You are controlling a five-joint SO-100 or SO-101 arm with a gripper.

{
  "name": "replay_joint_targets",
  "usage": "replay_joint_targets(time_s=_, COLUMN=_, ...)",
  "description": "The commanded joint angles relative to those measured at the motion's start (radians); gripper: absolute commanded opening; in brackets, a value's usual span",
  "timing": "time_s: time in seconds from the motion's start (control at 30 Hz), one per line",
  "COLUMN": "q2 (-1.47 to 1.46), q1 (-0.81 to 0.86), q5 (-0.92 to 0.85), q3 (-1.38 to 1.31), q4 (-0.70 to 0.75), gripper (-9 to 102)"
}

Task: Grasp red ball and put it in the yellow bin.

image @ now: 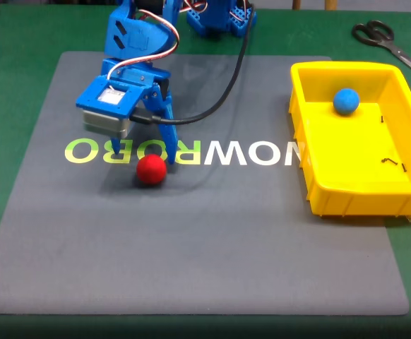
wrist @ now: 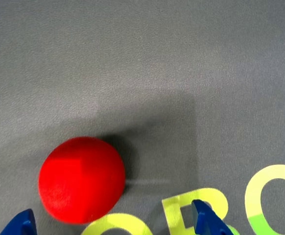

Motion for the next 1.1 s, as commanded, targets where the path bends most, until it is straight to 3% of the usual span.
replay_joint_targets(time_s=0.0, q2=0.0, q1=-0.023, q5=0.017, q3=-0.094, q4=-0.011, gripper=35)
replay_joint_targets(time_s=1.07, q2=-0.109, q1=-0.069, q5=0.015, q3=-0.202, q4=-0.014, gripper=30)
